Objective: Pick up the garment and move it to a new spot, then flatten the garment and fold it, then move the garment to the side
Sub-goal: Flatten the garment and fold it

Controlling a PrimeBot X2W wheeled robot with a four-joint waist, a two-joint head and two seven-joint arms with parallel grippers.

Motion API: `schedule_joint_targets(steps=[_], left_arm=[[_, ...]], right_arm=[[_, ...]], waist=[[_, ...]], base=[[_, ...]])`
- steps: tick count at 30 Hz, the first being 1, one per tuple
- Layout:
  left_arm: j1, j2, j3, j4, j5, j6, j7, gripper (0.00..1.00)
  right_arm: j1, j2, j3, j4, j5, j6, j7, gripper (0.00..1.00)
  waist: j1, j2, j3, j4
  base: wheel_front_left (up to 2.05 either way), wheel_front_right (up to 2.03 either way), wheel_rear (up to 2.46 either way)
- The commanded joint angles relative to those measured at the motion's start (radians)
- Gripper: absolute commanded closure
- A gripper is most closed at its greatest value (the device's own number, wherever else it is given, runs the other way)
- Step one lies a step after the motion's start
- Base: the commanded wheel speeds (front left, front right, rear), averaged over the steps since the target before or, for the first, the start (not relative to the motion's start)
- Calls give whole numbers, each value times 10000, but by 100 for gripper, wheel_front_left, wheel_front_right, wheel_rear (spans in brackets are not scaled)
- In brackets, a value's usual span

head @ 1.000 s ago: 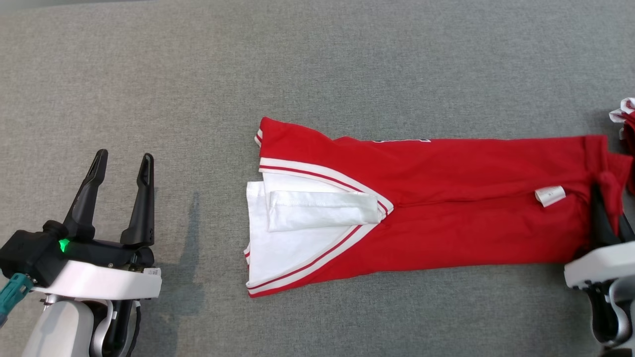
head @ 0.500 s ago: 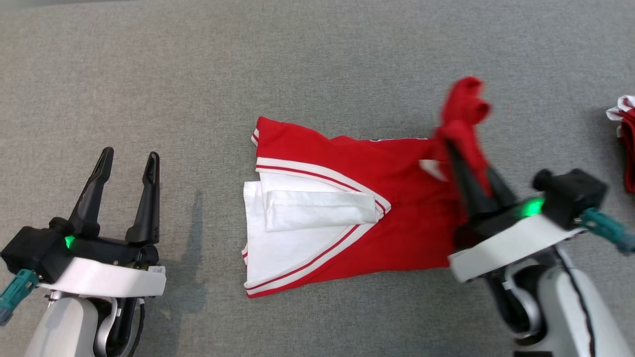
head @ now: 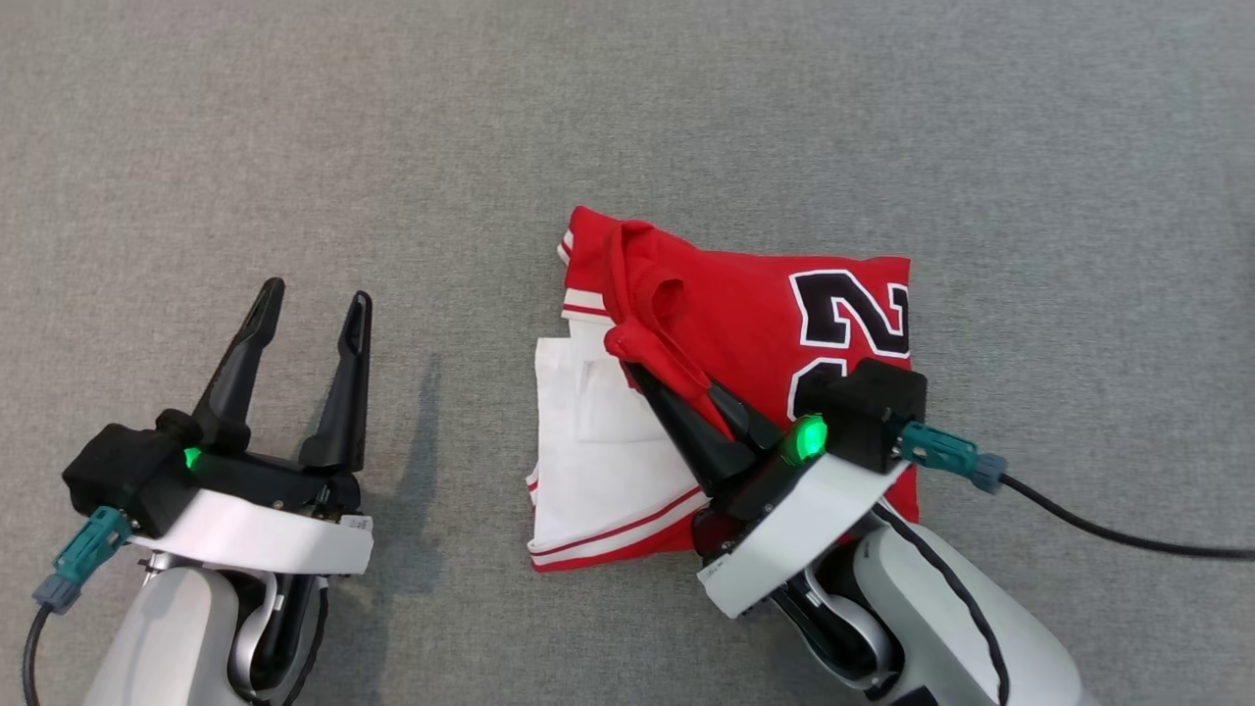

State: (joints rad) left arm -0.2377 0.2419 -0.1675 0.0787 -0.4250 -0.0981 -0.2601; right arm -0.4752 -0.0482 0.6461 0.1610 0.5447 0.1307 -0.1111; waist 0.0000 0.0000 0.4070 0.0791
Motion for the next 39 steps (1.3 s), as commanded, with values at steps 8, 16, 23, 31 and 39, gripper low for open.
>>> schedule_joint_targets(steps=[8,16,23,31,39], left_arm=[[-379,-81,-201,199,66,-124,-56,0],[-302,-61,-100,247,103,-116,-63,0],[-105,-20,38,207,144,44,-57,0],[237,90,297,-6,123,371,-56,0],[822,238,531,-303,22,712,46,0]], right_arm=[[-1270,-51,1262,1621,1126,0,-918,0],[-1610,-50,1195,1472,1259,0,-1334,0],[-1116,-61,-218,644,290,0,-1441,0],[455,-50,-3646,-731,-2387,0,-562,0],[2740,-75,-6169,-1792,-4019,0,405,0]], waist=[[0,0,266,278],[0,0,209,89],[0,0,3,-162],[0,0,-406,-432],[0,0,-998,-531]], base=[[0,0,0],[0,0,0],[0,0,0],[0,0,0],[0,0,0]])
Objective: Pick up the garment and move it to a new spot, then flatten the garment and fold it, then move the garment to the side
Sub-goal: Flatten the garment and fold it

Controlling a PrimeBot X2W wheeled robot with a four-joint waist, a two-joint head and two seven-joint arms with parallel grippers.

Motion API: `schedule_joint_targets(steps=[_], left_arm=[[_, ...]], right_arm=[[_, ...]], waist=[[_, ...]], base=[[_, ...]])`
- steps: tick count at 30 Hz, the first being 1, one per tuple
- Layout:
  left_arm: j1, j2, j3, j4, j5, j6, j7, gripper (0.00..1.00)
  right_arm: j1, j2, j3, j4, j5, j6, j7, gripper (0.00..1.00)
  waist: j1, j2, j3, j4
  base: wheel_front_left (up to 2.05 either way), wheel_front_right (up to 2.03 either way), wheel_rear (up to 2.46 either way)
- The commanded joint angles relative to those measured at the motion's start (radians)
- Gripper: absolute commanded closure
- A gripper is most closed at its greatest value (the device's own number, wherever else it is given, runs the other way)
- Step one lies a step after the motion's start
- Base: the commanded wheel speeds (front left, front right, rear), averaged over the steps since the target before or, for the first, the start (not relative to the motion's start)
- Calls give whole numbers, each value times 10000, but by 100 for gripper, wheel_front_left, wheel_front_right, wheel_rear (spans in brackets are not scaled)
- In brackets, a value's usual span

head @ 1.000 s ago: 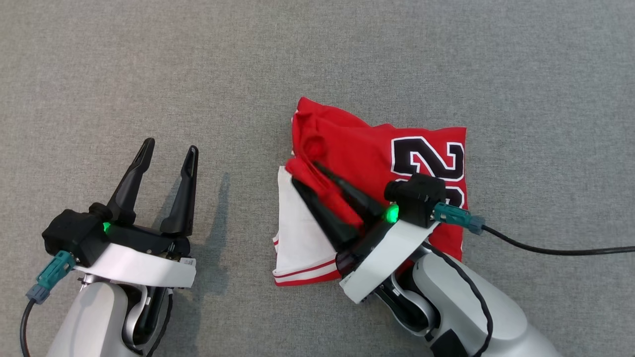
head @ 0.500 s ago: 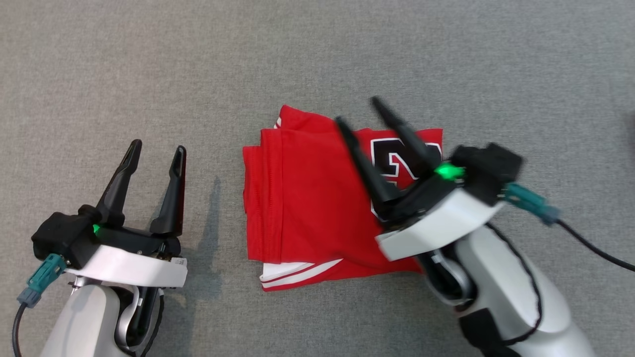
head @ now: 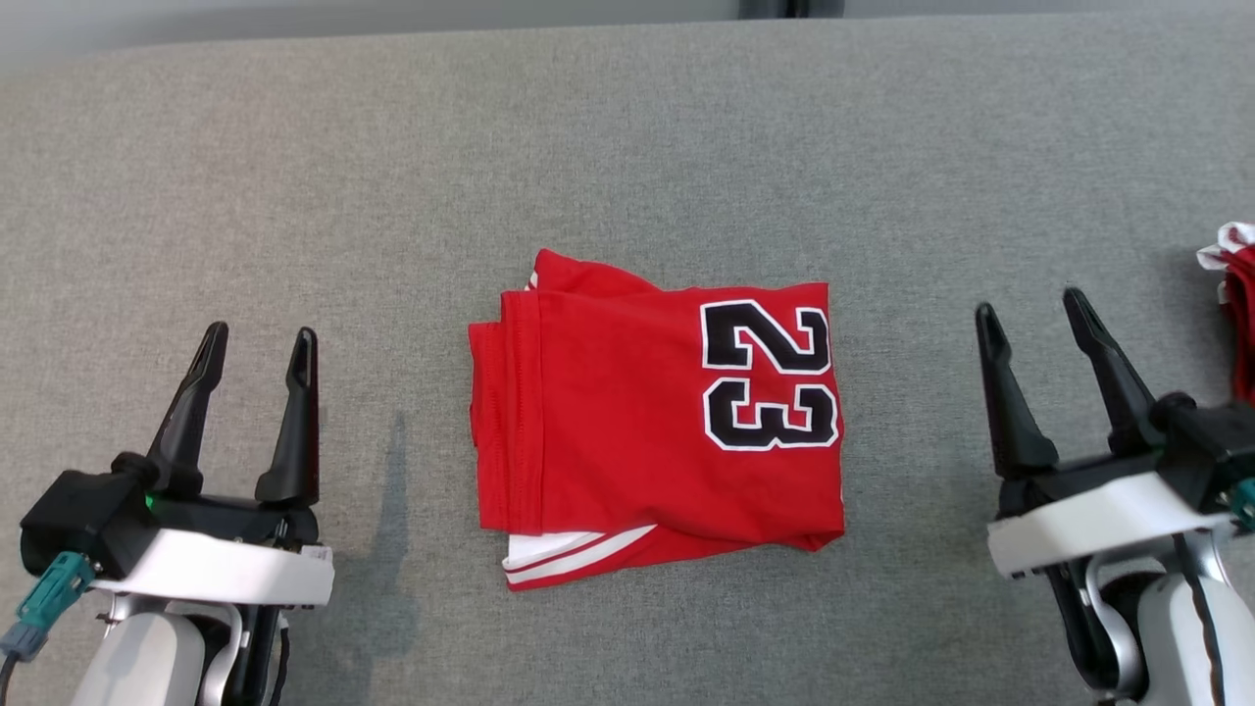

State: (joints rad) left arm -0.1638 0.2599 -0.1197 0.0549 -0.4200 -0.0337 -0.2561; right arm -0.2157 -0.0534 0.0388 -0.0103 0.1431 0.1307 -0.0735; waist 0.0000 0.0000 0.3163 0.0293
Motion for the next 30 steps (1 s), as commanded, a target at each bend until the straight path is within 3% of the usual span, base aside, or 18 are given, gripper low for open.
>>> schedule_joint_targets(steps=[1,30], left_arm=[[134,68,64,-86,-37,85,37,0],[1256,195,-175,-575,-59,661,670,0]], right_arm=[[277,-21,-177,-107,-9,0,72,0],[1554,7,-326,-273,236,0,311,0]], waist=[[0,0,-137,-52],[0,0,-1761,-180]], base=[[0,0,0],[0,0,0]])
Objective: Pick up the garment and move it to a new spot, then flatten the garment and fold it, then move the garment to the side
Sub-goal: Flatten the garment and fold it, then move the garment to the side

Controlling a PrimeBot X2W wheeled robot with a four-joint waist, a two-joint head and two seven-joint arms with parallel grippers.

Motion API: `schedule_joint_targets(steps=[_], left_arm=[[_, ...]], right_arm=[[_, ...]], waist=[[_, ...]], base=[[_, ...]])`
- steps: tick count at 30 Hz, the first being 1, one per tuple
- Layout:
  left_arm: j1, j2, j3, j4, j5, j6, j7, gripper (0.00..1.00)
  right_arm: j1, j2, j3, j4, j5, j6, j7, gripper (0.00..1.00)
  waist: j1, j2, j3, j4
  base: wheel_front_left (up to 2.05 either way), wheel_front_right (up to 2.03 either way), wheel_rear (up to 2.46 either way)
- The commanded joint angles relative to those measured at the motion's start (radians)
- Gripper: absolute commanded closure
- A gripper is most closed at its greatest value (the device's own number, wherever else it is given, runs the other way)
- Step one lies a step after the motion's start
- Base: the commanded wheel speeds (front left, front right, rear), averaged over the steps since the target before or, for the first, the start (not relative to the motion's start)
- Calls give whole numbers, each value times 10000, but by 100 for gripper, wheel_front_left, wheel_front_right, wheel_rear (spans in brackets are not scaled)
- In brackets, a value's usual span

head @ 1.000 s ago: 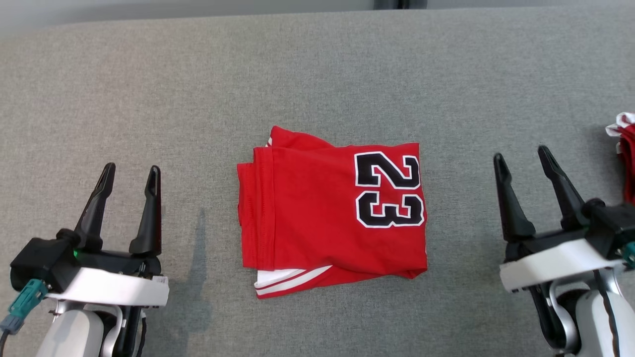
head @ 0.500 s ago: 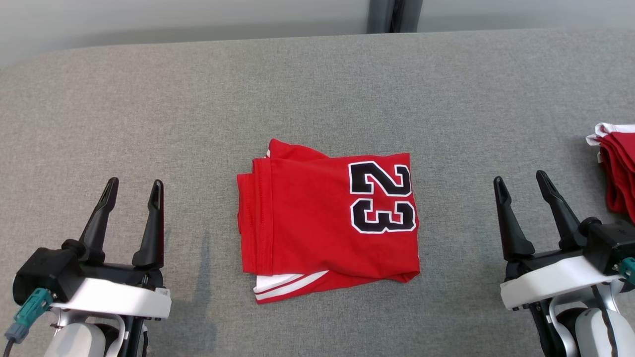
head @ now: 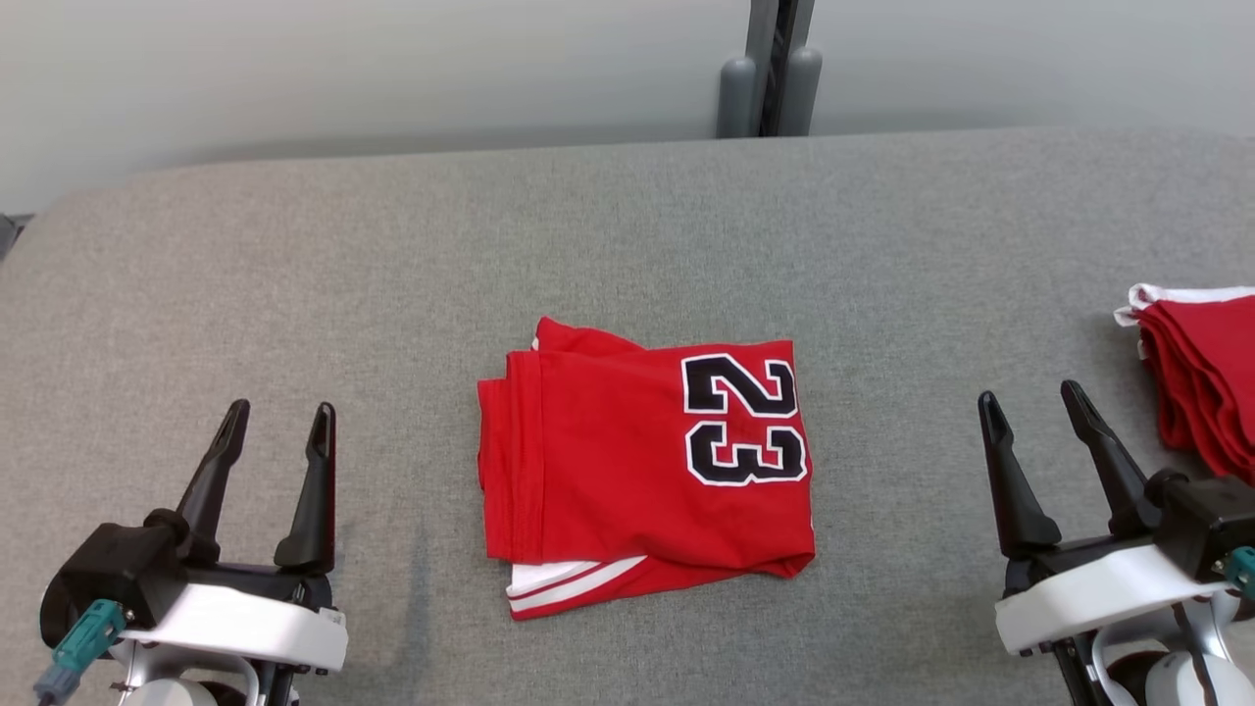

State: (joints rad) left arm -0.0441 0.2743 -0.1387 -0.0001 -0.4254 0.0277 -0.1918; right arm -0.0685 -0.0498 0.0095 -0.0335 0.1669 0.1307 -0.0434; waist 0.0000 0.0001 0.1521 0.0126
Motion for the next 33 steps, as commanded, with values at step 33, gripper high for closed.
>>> schedule_joint_targets(steps=[33], left_arm=[[1248,320,-270,-667,-14,692,918,0]], right_arm=[[1586,-30,-562,-920,83,0,925,0]], waist=[[0,-1,-1584,73]], base=[[0,0,0]])
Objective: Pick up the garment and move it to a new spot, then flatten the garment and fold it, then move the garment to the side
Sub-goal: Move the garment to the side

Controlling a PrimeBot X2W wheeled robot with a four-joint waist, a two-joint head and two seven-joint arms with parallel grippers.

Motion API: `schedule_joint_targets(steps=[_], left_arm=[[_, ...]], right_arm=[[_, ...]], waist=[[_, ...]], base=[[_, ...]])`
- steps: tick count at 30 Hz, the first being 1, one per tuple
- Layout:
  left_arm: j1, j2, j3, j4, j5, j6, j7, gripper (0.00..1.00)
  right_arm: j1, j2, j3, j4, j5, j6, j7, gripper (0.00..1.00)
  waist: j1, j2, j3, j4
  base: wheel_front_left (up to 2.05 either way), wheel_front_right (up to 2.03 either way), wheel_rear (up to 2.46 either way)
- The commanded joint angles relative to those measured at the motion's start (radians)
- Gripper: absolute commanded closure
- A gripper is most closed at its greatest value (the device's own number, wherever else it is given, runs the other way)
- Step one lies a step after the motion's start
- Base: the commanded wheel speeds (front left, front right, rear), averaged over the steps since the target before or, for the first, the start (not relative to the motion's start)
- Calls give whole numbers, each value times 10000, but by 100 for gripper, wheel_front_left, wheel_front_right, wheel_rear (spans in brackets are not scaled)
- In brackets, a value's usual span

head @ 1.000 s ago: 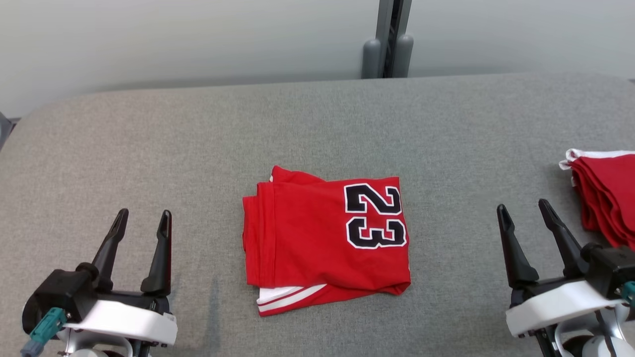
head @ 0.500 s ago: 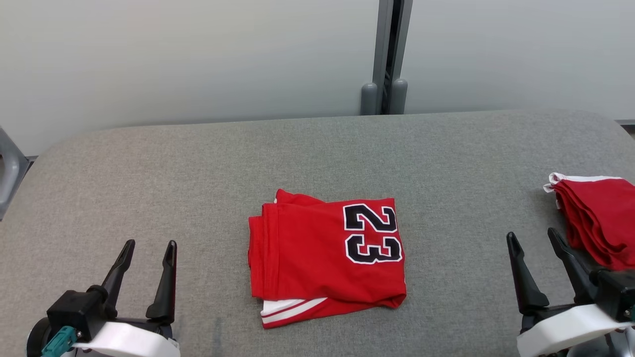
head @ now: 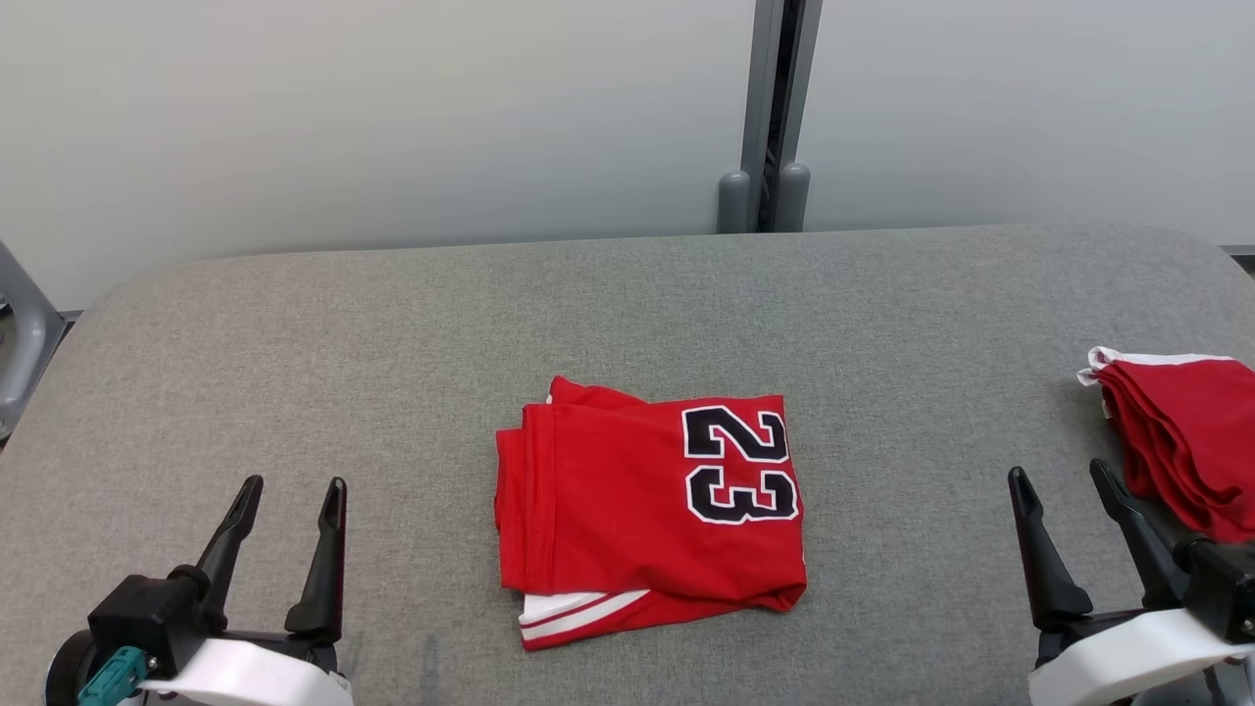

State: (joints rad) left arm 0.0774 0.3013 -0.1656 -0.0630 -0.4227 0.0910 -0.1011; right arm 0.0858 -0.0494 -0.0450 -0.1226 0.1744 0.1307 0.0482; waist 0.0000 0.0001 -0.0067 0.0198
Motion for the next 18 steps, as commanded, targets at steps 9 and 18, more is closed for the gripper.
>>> schedule_joint_targets(steps=[9,18], left_arm=[[-8,99,-22,-104,-70,88,15,0],[-179,141,-66,-189,-64,97,-35,0]], right_arm=[[9,-34,-30,51,57,0,11,0],[-51,-32,-100,95,56,0,50,0]], waist=[[0,-1,21,7],[0,-1,145,109]], base=[[0,0,0],[0,0,0]])
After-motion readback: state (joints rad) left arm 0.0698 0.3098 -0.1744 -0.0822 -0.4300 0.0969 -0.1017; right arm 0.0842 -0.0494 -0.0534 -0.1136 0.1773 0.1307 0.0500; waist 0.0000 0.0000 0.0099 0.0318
